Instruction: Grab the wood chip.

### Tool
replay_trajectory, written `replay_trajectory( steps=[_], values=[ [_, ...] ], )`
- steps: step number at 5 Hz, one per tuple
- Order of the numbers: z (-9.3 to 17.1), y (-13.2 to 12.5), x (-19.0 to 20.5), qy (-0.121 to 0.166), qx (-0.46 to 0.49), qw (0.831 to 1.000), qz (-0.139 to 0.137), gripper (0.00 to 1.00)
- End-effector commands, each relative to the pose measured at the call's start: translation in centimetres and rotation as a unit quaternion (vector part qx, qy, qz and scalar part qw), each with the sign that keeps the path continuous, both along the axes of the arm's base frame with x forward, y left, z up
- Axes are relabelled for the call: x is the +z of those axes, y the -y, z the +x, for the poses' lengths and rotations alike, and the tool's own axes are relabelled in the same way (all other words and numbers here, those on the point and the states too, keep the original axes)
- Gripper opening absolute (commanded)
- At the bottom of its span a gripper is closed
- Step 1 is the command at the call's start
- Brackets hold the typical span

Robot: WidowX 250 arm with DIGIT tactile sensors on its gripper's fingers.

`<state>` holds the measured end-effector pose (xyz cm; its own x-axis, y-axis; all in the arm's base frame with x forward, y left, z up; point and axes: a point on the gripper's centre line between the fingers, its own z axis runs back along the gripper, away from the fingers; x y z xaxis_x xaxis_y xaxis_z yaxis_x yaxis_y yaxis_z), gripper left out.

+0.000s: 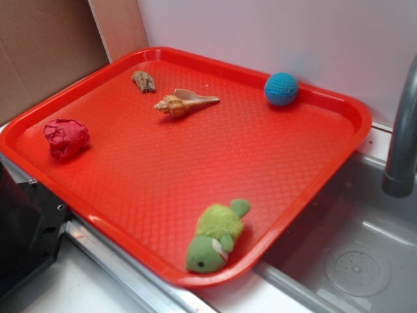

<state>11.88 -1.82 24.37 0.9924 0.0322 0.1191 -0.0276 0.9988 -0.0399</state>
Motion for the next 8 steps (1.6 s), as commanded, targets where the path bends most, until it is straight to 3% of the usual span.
replay_trajectory(
  steps=[1, 2, 3, 4, 5, 7, 8],
  values=[
    [0.0, 0.0, 0.0, 0.0, 0.0, 1.0, 0.0, 1.0],
    [3.7, -4.8, -2.4, 0.025, 0.125, 0.992, 0.021, 1.0],
    [6.2, -8.4, -3.9, 0.033, 0.243, 0.97, 0.006, 1.0],
    [9.0, -10.5, -5.9, 0.05, 0.32, 0.946, 0.019, 1.0],
    [12.0, -12.0, -10.3, 0.068, 0.412, 0.909, 0.02, 1.0],
    [14.0, -14.8, -16.4, 0.045, 0.484, 0.872, 0.048, 1.0],
    [14.8, -15.8, -18.4, 0.033, 0.489, 0.87, 0.055, 1.0]
  ],
)
